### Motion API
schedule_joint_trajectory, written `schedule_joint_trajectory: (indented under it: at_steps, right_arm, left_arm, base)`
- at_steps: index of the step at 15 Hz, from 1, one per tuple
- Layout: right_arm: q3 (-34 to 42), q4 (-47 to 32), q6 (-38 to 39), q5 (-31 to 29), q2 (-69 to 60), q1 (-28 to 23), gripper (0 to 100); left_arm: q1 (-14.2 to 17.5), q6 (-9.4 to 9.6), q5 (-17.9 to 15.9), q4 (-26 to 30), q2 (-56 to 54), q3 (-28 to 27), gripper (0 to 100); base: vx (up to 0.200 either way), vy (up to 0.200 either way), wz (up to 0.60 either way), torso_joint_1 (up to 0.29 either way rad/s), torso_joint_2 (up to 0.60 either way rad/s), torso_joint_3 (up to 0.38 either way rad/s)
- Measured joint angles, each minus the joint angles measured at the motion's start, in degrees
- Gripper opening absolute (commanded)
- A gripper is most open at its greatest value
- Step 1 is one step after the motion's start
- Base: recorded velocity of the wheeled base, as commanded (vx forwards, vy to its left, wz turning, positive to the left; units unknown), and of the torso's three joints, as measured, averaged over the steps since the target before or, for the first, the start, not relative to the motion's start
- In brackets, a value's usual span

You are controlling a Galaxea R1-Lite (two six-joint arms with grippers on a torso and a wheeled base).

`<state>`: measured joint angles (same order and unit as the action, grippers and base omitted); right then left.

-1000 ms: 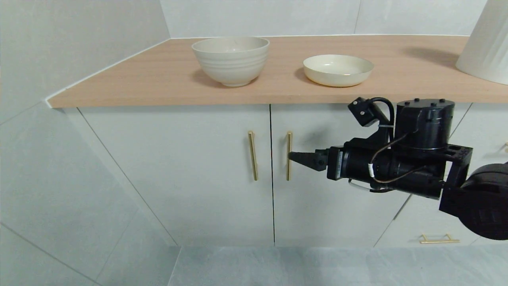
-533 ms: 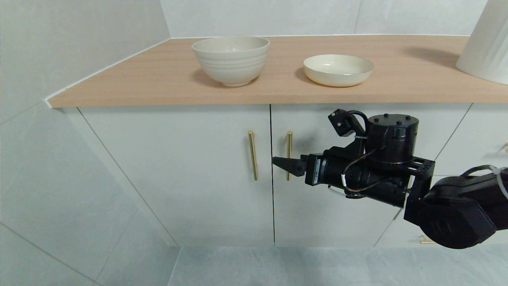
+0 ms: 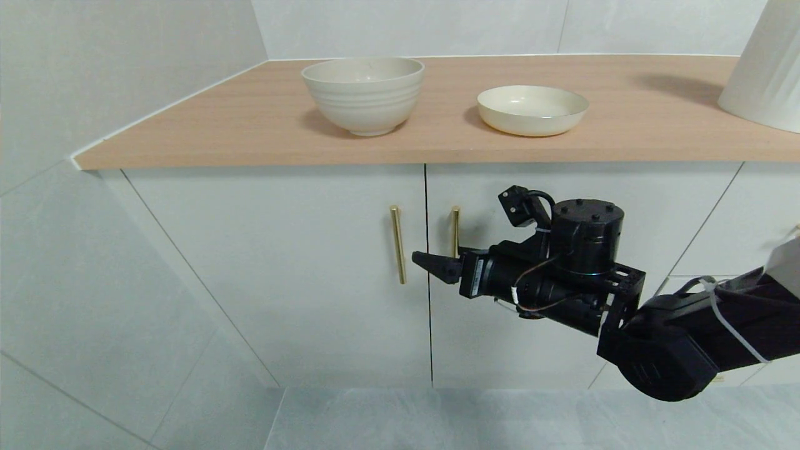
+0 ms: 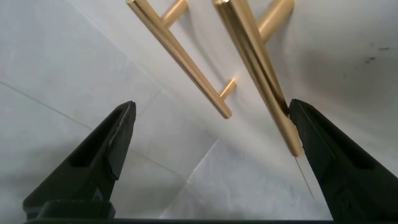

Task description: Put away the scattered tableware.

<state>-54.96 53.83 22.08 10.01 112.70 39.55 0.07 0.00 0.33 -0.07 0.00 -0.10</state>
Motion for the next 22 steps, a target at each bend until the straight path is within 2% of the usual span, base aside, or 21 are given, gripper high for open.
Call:
schedule_joint_trajectory:
  at_steps: [12, 16, 22]
  right_arm:
    - [1.5, 0.0, 2.6, 0.9, -0.6, 3.1, 100]
    - [6.6, -0.4, 2.6, 5.8, -4.9, 3.1, 100]
    - [17.7, 0.2, 2.5, 8.7, -12.7, 4.5, 100]
  left_arm:
    - [0.0, 0.02, 0.0, 0.0, 0.0, 0.0, 100]
    - [0.0, 0.0, 0.0, 0.0, 0.0, 0.0, 100]
    - [0.0, 0.0, 0.0, 0.0, 0.0, 0.0, 100]
  base:
    - [0.0, 0.0, 0.0, 0.0, 0.0, 0.0]
    - [0.0, 0.0, 0.0, 0.0, 0.0, 0.0]
    - [0.0, 0.0, 0.0, 0.0, 0.0, 0.0]
